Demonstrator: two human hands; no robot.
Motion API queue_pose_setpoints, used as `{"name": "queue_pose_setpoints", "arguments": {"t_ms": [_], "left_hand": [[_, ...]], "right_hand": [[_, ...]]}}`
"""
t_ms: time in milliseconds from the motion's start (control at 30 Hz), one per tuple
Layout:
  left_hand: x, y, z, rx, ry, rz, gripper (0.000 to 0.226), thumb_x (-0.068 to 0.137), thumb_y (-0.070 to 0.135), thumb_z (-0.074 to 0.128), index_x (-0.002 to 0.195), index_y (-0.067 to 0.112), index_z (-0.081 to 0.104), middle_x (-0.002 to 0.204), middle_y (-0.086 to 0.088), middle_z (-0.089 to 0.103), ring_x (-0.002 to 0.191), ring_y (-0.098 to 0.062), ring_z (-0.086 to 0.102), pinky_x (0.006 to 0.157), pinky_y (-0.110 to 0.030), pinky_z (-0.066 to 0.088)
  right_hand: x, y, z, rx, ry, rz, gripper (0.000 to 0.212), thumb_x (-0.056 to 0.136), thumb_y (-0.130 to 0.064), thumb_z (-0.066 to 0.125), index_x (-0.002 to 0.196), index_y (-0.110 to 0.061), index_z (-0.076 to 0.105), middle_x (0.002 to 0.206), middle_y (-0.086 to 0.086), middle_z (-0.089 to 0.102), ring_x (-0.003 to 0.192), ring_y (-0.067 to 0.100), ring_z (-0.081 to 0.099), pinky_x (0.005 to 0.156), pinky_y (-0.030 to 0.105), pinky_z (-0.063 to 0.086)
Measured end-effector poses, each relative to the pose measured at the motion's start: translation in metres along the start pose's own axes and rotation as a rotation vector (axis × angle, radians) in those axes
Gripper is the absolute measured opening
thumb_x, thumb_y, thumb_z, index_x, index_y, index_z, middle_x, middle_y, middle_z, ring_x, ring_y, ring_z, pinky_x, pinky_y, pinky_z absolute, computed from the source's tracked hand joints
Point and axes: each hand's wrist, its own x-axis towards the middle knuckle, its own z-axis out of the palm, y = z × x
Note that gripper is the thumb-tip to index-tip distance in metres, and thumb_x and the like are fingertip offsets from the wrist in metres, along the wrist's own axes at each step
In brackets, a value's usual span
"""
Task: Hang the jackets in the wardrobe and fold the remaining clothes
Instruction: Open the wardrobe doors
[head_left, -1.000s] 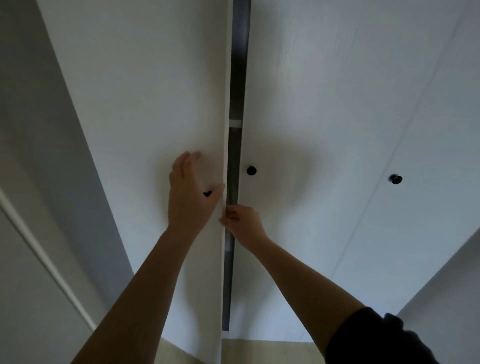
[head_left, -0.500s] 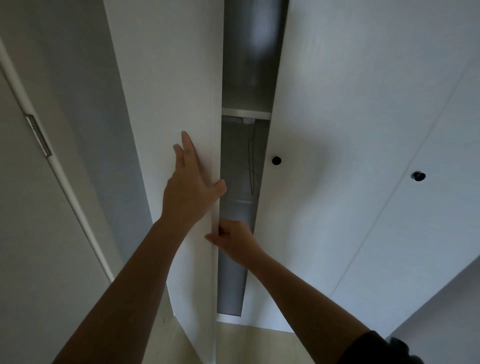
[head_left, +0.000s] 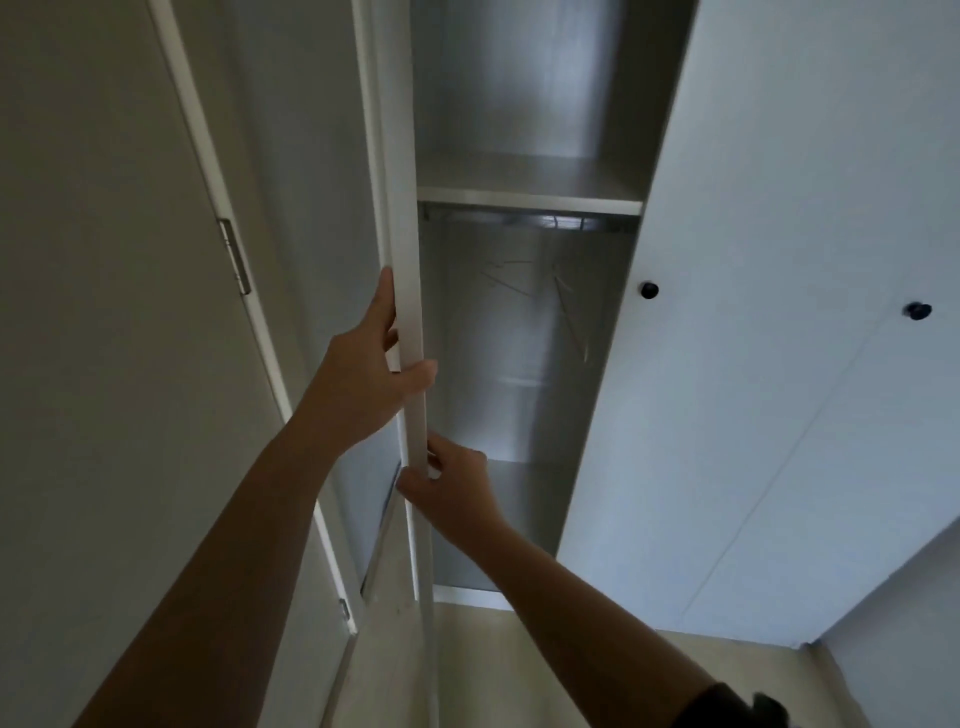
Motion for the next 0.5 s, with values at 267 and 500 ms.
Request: {"name": "queue_pose_setpoints", "arguments": {"t_ms": [267,500], "left_hand": [[-0.019,-0.033,-0.072,0.054,0.052,-0.058,0.03,0.081,0.018,0.067,0.078,0.046,0.054,0.072,0.024,0.063,0.066,0.004,0.062,0.055,-0.013,0.045],[-0.02,-0.057,-0.111,0.02,0.068,-0.145,0.019,0.084,0.01,0.064,0.08,0.027,0.057,0.076,0.006,0.063,0.061,0.003,0.061,0.052,-0.01,0.045]], "right_hand": [[0.004,-0.045,0.086,0.012,0.123,0.057,0.02,0.071,-0.024,0.063,0.086,-0.017,0.051,0.078,-0.003,0.062,0.071,0.02,0.063,0.064,0.041,0.057],[0.012,-0.066,0.13,0.036,0.173,0.079,0.027,0.071,-0.03,0.063,0.089,-0.025,0.044,0.078,-0.012,0.053,0.068,0.008,0.052,0.057,0.018,0.043]]}}
